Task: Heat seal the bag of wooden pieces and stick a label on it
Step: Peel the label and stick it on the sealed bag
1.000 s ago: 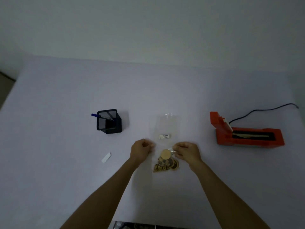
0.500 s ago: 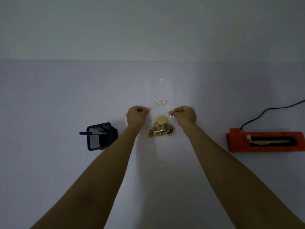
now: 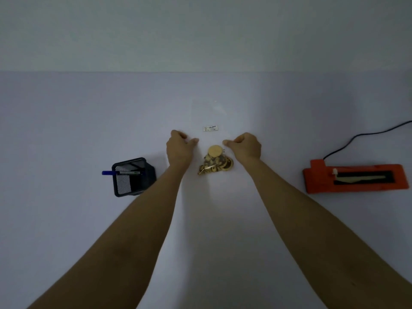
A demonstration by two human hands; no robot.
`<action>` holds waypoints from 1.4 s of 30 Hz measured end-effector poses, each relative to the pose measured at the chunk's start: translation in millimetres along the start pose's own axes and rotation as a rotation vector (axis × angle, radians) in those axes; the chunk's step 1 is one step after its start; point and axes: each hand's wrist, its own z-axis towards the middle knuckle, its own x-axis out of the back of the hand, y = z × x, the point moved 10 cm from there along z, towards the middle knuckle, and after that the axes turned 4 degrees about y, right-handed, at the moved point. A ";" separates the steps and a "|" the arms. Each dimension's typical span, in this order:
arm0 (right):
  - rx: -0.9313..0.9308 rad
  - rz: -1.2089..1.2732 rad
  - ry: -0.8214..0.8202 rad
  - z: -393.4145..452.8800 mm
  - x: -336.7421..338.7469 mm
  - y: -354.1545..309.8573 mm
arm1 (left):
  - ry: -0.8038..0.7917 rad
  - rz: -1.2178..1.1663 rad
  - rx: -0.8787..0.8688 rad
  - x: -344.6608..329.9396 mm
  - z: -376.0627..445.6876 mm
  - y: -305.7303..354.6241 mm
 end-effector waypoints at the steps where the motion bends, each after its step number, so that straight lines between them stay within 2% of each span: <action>1: 0.027 -0.015 -0.019 -7.6 2.6 -1.2 | 0.000 0.004 -0.006 3.7 -5.8 1.4; 7: 0.181 -0.002 -0.126 -82.8 30.0 3.7 | 0.003 -0.075 -0.182 28.2 -64.2 40.7; 14: 0.260 0.014 -0.226 -158.0 102.9 27.7 | -0.196 -0.034 -0.482 8.4 -153.3 94.9; 17: 0.237 0.062 -0.190 -160.2 153.0 56.8 | -0.256 0.039 -0.552 -16.7 -179.4 115.3; 21: 0.193 0.161 -0.011 -136.0 237.9 101.5 | -0.397 0.136 -0.628 -67.6 -204.8 138.6; 26: 0.225 0.142 0.245 -91.4 330.4 154.9 | -0.490 0.197 -0.493 -132.1 -227.7 135.9; 28: 0.244 0.101 0.299 -66.6 352.2 176.6 | -0.509 0.183 -0.442 -154.7 -234.7 134.4; 31: 0.194 0.048 0.246 -31.0 363.0 209.4 | -0.477 0.103 -0.341 -177.7 -239.8 133.4; 38: 0.154 0.040 -0.060 5.5 336.7 254.4 | -0.453 0.017 -0.217 -211.4 -259.2 127.5; 42: 0.180 0.177 -0.047 7.7 331.9 253.9 | -0.434 -0.107 -0.165 -218.8 -263.0 121.6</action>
